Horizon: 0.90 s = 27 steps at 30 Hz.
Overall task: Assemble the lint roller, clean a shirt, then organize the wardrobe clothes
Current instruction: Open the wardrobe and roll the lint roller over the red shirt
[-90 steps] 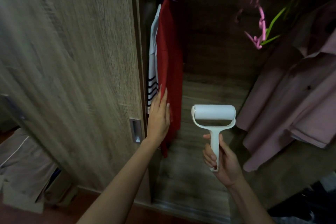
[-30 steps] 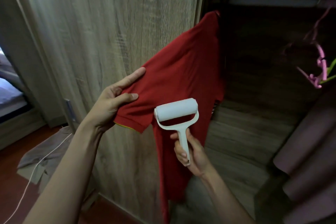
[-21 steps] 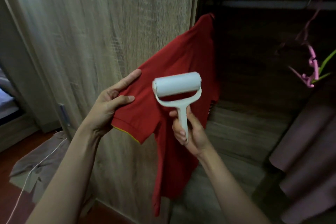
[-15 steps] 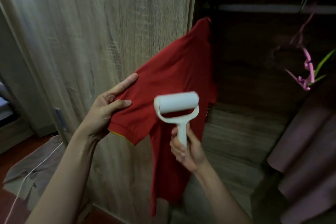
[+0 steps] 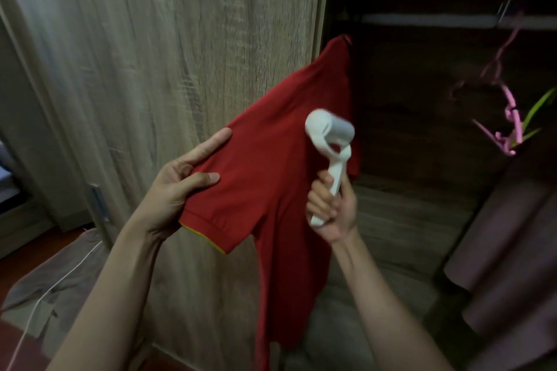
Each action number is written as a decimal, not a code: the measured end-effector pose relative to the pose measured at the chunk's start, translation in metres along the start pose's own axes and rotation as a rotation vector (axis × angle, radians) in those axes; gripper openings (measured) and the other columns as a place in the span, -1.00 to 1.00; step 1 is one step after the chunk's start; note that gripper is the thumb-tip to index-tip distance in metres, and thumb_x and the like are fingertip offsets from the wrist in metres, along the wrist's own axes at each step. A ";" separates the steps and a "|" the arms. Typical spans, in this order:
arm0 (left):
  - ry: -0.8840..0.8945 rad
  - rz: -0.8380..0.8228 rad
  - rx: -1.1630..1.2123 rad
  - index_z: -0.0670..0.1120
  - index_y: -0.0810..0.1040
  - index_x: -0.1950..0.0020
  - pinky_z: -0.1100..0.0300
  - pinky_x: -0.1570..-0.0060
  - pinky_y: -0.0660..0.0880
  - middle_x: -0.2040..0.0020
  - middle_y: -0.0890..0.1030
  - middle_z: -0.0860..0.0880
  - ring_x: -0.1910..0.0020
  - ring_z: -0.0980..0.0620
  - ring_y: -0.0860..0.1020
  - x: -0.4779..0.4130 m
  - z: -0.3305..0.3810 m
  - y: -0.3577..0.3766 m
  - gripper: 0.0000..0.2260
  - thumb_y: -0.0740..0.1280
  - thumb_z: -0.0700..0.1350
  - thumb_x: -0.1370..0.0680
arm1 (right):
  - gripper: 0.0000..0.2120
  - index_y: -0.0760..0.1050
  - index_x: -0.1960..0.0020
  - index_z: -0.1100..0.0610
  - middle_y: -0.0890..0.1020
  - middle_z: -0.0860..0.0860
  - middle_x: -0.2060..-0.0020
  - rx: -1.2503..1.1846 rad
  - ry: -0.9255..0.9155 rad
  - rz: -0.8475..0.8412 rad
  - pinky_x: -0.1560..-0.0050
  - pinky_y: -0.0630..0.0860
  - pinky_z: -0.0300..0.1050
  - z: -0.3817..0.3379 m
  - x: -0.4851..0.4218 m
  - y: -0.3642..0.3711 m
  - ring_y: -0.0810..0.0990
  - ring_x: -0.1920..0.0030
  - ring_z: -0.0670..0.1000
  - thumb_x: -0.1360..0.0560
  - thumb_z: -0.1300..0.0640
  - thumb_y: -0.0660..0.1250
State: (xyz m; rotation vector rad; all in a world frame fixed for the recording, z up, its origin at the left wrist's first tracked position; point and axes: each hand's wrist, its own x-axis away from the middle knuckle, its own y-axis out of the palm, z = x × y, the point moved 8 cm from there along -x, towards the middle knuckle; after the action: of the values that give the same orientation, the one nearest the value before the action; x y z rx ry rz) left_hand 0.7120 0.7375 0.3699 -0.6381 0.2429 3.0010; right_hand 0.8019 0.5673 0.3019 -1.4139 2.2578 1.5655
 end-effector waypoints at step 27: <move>0.056 -0.026 -0.038 0.08 0.60 -0.25 0.34 -0.27 0.39 -0.35 0.53 0.11 -0.36 0.15 0.45 0.015 0.006 0.015 -0.49 0.26 -0.36 -0.41 | -0.64 0.48 0.09 0.24 0.29 0.01 0.50 -0.232 0.053 0.139 0.54 0.34 -0.18 0.031 0.035 -0.074 0.27 0.54 -0.07 -0.62 -0.03 0.12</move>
State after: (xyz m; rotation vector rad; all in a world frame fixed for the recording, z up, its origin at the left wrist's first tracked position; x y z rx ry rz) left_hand 0.6945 0.7241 0.3709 -0.7231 0.1794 2.9723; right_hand 0.8194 0.5630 0.2168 -1.3893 2.3123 1.9093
